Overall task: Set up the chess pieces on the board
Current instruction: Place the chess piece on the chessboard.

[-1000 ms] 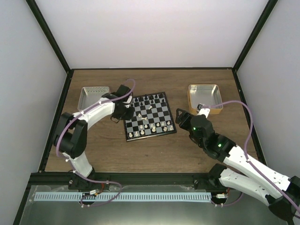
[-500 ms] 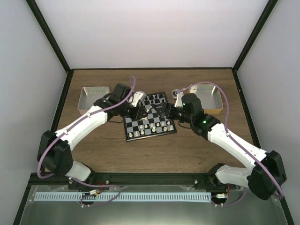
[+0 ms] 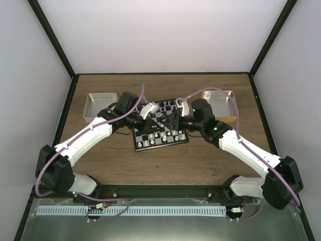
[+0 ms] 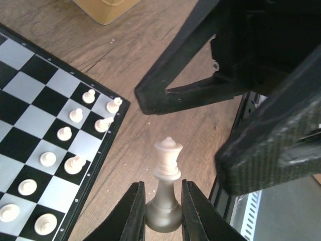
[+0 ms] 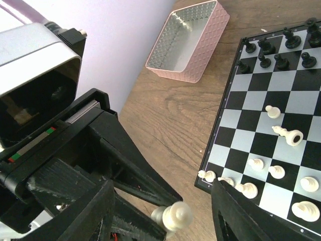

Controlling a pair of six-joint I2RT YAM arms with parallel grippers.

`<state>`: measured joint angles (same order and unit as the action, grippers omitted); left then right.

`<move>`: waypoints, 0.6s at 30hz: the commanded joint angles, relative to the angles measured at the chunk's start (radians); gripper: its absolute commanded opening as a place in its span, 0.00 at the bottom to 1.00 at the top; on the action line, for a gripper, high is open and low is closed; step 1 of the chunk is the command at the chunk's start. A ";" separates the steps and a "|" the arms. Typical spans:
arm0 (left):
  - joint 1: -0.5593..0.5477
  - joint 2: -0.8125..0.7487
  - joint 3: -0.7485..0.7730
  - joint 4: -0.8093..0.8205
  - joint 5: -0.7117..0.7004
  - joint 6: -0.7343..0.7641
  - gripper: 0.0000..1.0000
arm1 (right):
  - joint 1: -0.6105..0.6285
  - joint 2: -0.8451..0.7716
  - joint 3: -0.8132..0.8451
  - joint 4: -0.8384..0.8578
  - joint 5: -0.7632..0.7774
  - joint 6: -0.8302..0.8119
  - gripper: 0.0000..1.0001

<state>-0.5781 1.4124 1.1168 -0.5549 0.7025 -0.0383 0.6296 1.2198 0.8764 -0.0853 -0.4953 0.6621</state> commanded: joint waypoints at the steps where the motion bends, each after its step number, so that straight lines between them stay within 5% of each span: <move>1: -0.005 -0.020 -0.007 0.018 0.089 0.054 0.11 | -0.005 0.009 0.025 0.008 -0.042 -0.015 0.53; 10: -0.006 -0.030 -0.011 0.018 0.108 0.064 0.11 | -0.005 0.009 0.001 0.017 -0.065 -0.009 0.45; 18: -0.006 -0.033 -0.011 0.061 0.092 0.034 0.15 | -0.005 0.005 -0.021 0.054 -0.117 0.006 0.27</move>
<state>-0.5789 1.4033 1.1137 -0.5472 0.7795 0.0002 0.6296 1.2274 0.8639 -0.0669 -0.5713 0.6674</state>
